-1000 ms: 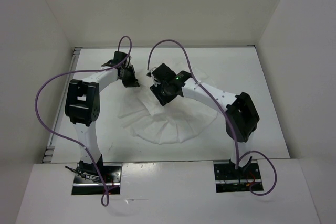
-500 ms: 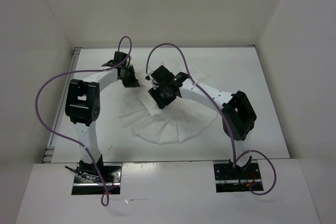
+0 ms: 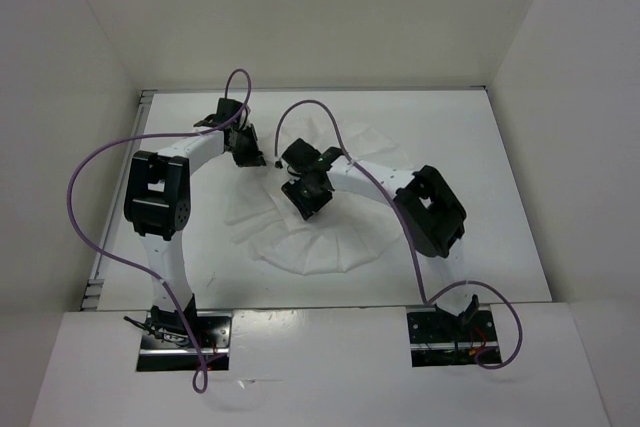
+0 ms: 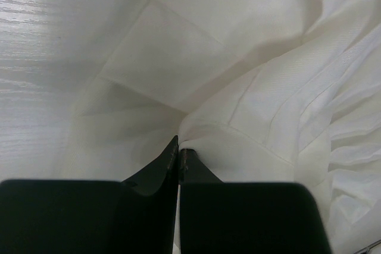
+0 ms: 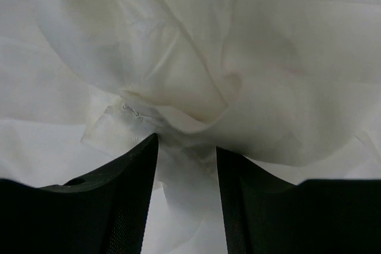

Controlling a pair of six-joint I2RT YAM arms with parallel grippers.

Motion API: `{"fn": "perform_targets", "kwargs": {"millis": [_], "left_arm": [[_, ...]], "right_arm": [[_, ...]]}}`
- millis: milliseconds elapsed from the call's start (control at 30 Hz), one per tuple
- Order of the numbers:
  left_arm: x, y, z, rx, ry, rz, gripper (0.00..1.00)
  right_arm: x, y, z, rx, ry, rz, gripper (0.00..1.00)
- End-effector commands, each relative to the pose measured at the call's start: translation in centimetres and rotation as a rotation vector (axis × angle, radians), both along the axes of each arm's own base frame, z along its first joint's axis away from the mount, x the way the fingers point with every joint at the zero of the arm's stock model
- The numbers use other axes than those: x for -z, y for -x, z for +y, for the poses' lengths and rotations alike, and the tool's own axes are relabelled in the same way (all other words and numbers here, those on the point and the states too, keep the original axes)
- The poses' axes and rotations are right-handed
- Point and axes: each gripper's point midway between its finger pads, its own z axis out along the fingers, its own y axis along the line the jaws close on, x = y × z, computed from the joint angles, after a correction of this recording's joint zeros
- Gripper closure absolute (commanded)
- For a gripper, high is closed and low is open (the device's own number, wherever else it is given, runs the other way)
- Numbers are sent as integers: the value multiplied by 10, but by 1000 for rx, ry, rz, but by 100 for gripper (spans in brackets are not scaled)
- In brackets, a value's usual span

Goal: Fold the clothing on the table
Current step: Flatten the skirt out

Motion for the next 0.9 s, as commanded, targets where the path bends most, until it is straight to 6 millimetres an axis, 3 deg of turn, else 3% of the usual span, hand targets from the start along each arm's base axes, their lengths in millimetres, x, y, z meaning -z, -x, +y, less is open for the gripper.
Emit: {"fn": "perform_targets", "kwargs": {"millis": [0,200,267,300,333,400,433,467,500,600,733,867], "left_arm": [[-5,-8,2,22,10,-28,100],[-3,-8,5,18,18,-27,100],[-3,-8,5,18,18,-27,100],[-3,-8,5,18,18,-27,100],[-3,-8,5,18,18,-27,100],[-3,-9,9,9,17,-27,100],[-3,-9,10,9,17,-27,100],[-3,-9,10,9,17,-27,100],[-3,-9,10,9,17,-27,100],[-4,-9,8,14,25,-26,100],[-4,-8,7,19,33,-25,100],[2,-3,7,19,31,-7,100]], "right_arm": [[29,2,2,-17,8,36,50],[51,10,3,-33,20,72,55],[51,10,3,-33,20,72,65],[52,10,0,-12,37,72,85],[45,7,0,-6,35,50,91],[14,-1,-1,20,8,-18,99],[-13,-4,0,34,-31,-59,100],[-13,-3,-3,39,-16,-60,100],[-43,-5,-1,40,-64,-104,100],[-95,-4,-5,59,-121,-164,100],[-141,2,-12,93,-183,-210,100],[-171,-10,-36,190,-237,-252,100]]}}
